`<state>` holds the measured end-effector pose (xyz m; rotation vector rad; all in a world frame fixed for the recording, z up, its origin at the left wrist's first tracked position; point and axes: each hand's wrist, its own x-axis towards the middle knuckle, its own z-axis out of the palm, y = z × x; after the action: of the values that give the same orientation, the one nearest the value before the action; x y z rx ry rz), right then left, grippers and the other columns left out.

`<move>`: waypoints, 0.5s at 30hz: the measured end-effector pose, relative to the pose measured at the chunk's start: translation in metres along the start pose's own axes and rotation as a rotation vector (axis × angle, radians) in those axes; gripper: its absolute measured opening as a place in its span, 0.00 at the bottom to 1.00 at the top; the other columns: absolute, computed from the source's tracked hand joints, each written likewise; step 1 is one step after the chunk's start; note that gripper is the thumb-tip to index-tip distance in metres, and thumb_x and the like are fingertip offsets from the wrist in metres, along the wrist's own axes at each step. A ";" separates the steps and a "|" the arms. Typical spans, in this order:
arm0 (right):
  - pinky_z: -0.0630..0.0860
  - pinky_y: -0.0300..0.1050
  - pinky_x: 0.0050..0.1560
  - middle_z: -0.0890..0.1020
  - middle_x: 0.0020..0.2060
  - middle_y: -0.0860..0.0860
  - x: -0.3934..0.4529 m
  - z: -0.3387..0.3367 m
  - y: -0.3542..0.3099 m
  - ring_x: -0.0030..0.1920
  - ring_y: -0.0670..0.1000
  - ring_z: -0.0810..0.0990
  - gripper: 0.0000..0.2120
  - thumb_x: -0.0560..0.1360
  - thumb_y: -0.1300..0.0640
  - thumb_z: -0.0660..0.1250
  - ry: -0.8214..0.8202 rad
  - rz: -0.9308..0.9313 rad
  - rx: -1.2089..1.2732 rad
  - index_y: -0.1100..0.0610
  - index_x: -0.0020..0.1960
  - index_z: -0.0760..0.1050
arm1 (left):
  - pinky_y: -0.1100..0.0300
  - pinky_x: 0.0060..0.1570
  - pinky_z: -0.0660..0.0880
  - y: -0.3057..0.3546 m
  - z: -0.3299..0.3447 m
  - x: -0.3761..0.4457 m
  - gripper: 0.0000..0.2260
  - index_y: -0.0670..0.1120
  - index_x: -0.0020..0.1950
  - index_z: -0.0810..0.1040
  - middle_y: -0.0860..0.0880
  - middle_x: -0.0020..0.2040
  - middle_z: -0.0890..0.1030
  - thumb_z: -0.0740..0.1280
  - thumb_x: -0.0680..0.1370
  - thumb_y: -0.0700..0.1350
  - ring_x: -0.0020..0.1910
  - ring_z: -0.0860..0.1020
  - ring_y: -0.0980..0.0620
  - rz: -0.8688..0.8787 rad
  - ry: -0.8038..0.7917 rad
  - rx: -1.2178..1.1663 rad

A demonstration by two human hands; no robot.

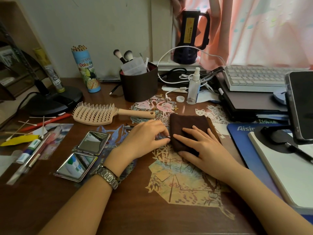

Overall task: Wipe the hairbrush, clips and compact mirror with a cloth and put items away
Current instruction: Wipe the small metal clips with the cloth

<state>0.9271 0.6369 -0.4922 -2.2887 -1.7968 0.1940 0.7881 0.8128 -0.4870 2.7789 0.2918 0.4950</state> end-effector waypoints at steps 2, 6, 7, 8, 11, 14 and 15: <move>0.43 0.59 0.75 0.55 0.75 0.43 0.000 -0.001 0.000 0.76 0.49 0.46 0.25 0.76 0.37 0.53 -0.005 -0.003 0.009 0.33 0.72 0.52 | 0.58 0.43 0.71 -0.002 -0.001 -0.002 0.08 0.50 0.49 0.78 0.56 0.46 0.76 0.67 0.76 0.53 0.45 0.72 0.57 0.002 -0.002 0.015; 0.43 0.60 0.75 0.55 0.75 0.43 -0.001 0.000 0.002 0.76 0.49 0.45 0.25 0.76 0.37 0.52 -0.009 -0.008 0.008 0.33 0.72 0.52 | 0.62 0.42 0.65 -0.007 -0.005 -0.005 0.07 0.51 0.48 0.78 0.58 0.45 0.75 0.66 0.76 0.53 0.45 0.70 0.59 -0.012 -0.007 0.038; 0.43 0.60 0.75 0.55 0.75 0.43 -0.001 0.000 0.002 0.76 0.49 0.45 0.25 0.76 0.37 0.52 -0.008 -0.007 0.009 0.33 0.72 0.53 | 0.62 0.42 0.64 -0.008 -0.006 -0.005 0.07 0.51 0.48 0.78 0.58 0.44 0.74 0.66 0.76 0.53 0.44 0.70 0.60 -0.012 -0.014 0.043; 0.43 0.60 0.75 0.55 0.75 0.43 -0.001 0.000 0.002 0.76 0.49 0.45 0.25 0.76 0.37 0.52 -0.008 -0.007 0.011 0.33 0.72 0.53 | 0.62 0.43 0.65 -0.009 -0.007 -0.006 0.07 0.52 0.48 0.78 0.59 0.44 0.73 0.66 0.76 0.54 0.45 0.69 0.60 -0.012 -0.021 0.050; 0.43 0.60 0.75 0.55 0.75 0.42 -0.001 0.001 0.002 0.76 0.49 0.46 0.24 0.76 0.37 0.52 0.002 -0.009 0.018 0.33 0.71 0.54 | 0.57 0.47 0.71 -0.014 -0.011 -0.010 0.07 0.52 0.47 0.78 0.58 0.45 0.75 0.66 0.76 0.54 0.48 0.72 0.58 -0.015 -0.036 0.074; 0.43 0.60 0.74 0.56 0.75 0.43 -0.001 0.001 0.003 0.76 0.49 0.46 0.23 0.76 0.37 0.53 0.008 -0.012 0.032 0.34 0.71 0.56 | 0.54 0.51 0.72 -0.020 -0.018 -0.014 0.08 0.53 0.48 0.79 0.57 0.47 0.77 0.66 0.76 0.55 0.51 0.74 0.57 -0.040 -0.048 0.102; 0.43 0.60 0.74 0.56 0.75 0.43 -0.001 0.001 0.003 0.76 0.49 0.46 0.23 0.76 0.38 0.53 0.010 -0.013 0.036 0.34 0.71 0.56 | 0.53 0.51 0.72 -0.022 -0.020 -0.016 0.08 0.53 0.48 0.79 0.57 0.47 0.77 0.66 0.76 0.56 0.51 0.74 0.56 -0.055 -0.053 0.113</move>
<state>0.9294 0.6352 -0.4937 -2.2490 -1.7880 0.2114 0.7631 0.8348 -0.4810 2.8792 0.3940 0.4027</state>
